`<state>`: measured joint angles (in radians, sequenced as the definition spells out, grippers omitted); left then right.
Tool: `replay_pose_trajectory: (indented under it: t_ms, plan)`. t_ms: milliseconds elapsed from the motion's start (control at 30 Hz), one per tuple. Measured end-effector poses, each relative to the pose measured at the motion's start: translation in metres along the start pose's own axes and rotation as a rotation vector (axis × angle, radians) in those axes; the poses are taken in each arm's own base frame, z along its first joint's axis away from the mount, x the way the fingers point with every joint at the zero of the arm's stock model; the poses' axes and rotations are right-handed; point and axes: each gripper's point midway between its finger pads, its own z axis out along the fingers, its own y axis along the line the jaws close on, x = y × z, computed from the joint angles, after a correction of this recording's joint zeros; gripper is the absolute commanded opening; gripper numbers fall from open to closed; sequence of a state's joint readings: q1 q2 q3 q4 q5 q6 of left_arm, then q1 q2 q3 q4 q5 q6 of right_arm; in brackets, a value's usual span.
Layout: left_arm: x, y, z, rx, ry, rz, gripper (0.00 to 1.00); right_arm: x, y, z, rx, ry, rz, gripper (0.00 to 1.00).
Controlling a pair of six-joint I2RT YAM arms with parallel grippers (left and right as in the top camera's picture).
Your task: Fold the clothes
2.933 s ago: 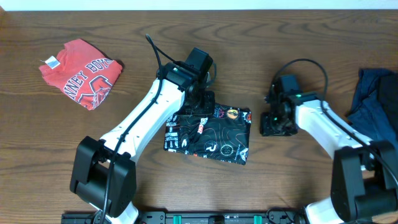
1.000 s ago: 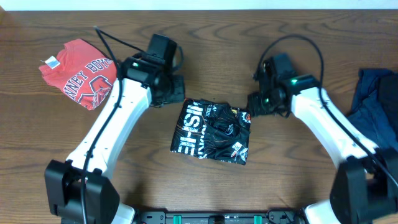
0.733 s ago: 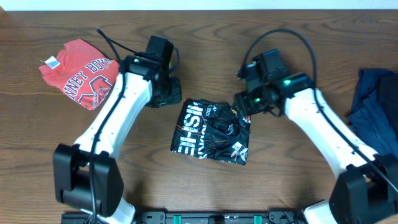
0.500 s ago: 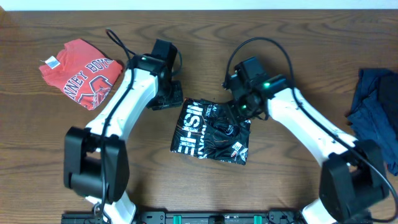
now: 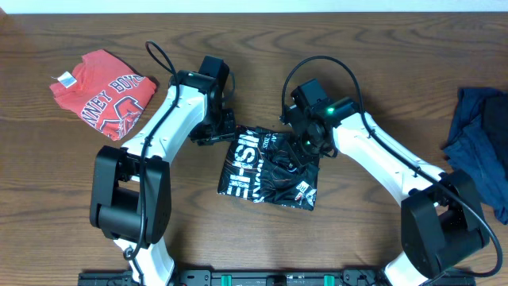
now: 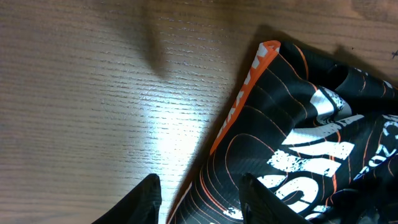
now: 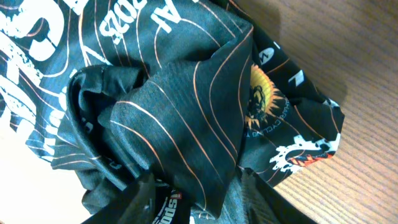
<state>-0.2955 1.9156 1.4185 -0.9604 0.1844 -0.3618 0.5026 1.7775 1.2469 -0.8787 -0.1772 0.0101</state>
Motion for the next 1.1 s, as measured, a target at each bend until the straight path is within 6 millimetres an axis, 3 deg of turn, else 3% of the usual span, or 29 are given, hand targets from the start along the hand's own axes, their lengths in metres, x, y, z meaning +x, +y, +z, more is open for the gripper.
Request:
replay_pose_trajectory:
  t_ms: [67, 133, 167, 433, 667, 833, 900, 1033, 1100]
  plan:
    - [0.0, 0.0, 0.0, 0.0, 0.0, 0.0, 0.44, 0.001, -0.001, 0.001, 0.003, 0.004, -0.005, 0.26]
    - [0.0, 0.0, 0.0, 0.0, 0.0, 0.0, 0.44, 0.004, -0.001, 0.003, 0.005, 0.01, -0.009, 0.09]
    - [0.0, 0.0, 0.0, 0.0, -0.001, 0.0, 0.44, 0.005, -0.002, 0.003, 0.007, 0.014, -0.004, 0.06]
    - [0.004, -0.008, 0.001, -0.001, 0.003, 0.025, 0.44, 0.013, -0.011, 0.008, 0.055, 0.031, 0.035, 0.04]
    - [0.012, -0.019, 0.006, -0.006, 0.016, 0.062, 0.44, 0.021, -0.046, 0.004, 0.256, 0.033, 0.245, 0.09]
    - [0.016, -0.025, 0.011, -0.004, 0.015, 0.083, 0.44, 0.013, -0.055, 0.003, 0.283, -0.012, 0.301, 0.15]
    - [0.017, -0.024, 0.016, -0.004, 0.014, 0.085, 0.44, 0.01, -0.052, 0.004, 0.26, -0.023, 0.293, 0.2]
    - [0.023, -0.019, 0.028, -0.009, 0.025, 0.083, 0.45, -0.004, -0.028, 0.002, 0.123, -0.04, 0.197, 0.5]
    - [0.025, -0.017, 0.032, -0.011, 0.027, 0.083, 0.45, -0.011, -0.017, -0.001, 0.064, -0.051, 0.137, 0.51]
